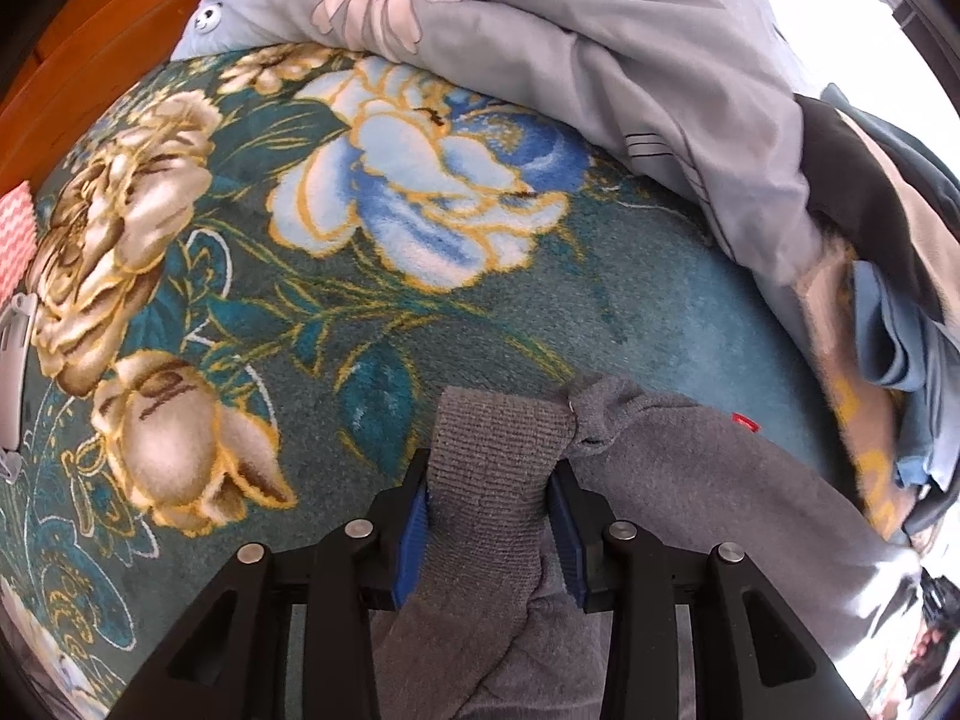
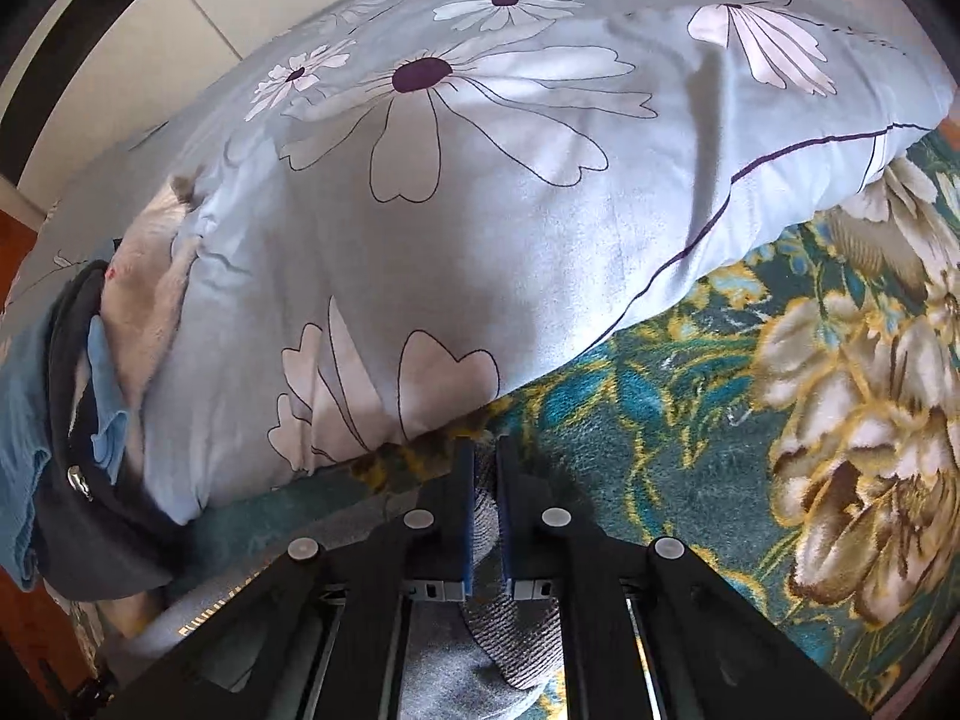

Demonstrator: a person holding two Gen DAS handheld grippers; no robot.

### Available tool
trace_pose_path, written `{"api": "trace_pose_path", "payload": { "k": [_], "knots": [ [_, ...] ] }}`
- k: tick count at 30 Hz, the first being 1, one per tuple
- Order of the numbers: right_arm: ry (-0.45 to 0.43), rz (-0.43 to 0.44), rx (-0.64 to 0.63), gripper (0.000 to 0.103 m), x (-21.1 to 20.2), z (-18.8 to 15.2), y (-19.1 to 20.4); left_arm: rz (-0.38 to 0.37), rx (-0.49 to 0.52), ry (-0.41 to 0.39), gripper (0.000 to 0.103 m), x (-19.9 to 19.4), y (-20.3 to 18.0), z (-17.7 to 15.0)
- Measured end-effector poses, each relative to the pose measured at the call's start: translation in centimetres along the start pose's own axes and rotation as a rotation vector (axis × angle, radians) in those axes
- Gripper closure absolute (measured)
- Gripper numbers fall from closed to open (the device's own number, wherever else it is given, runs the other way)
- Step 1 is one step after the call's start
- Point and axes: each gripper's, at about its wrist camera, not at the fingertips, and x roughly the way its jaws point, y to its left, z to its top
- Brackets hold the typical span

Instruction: Fold clothes

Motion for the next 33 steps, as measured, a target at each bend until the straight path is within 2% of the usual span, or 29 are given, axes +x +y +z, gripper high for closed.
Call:
{"api": "trace_pose_path", "payload": {
  "k": [1, 3, 4, 5, 7, 11, 14, 19, 23, 27, 33],
  "knots": [
    [-0.003, 0.005, -0.008, 0.094, -0.5, 0.2, 0.2, -0.004, 0.004, 0.006, 0.06, -0.2, 0.0, 0.0],
    [-0.012, 0.009, -0.035, 0.082, -1.6, 0.2, 0.6, -0.011, 0.004, 0.005, 0.056, -0.9, 0.0, -0.2],
    [-0.021, 0.004, -0.052, 0.063, -2.4, 0.0, 0.8, -0.014, 0.006, 0.008, 0.052, -1.2, 0.0, -0.3],
    [-0.03, 0.0, -0.068, 0.057, -3.2, -0.2, 1.0, -0.016, 0.008, 0.013, 0.05, -1.5, -0.1, -0.5],
    [-0.045, 0.005, -0.077, 0.057, -5.3, -0.8, 1.4, -0.018, 0.02, 0.02, 0.047, -2.0, -0.5, -1.4],
    [-0.075, 0.039, -0.081, 0.046, -9.6, -3.2, 2.0, -0.051, 0.036, 0.014, 0.045, -3.9, -0.3, -2.8],
    [-0.092, 0.048, -0.091, 0.045, -12.8, -6.2, 2.6, -0.086, 0.046, -0.003, 0.043, -6.0, 0.7, -4.0],
    [-0.072, 0.079, -0.028, 0.045, -17.0, -12.9, 0.8, -0.137, 0.04, -0.04, 0.039, -9.1, 3.7, -7.3],
    [-0.047, 0.091, 0.042, 0.045, -19.3, -18.3, -1.3, -0.189, -0.043, -0.051, 0.038, -10.2, 8.0, -11.7],
    [-0.006, 0.05, 0.127, 0.045, -19.8, -23.1, -3.8, -0.254, -0.117, -0.028, 0.038, -10.4, 11.0, -16.3],
    [0.049, 0.055, 0.275, 0.045, -19.6, -28.2, -6.7, -0.35, -0.153, 0.054, 0.038, -8.5, 11.4, -20.6]
  ]
}}
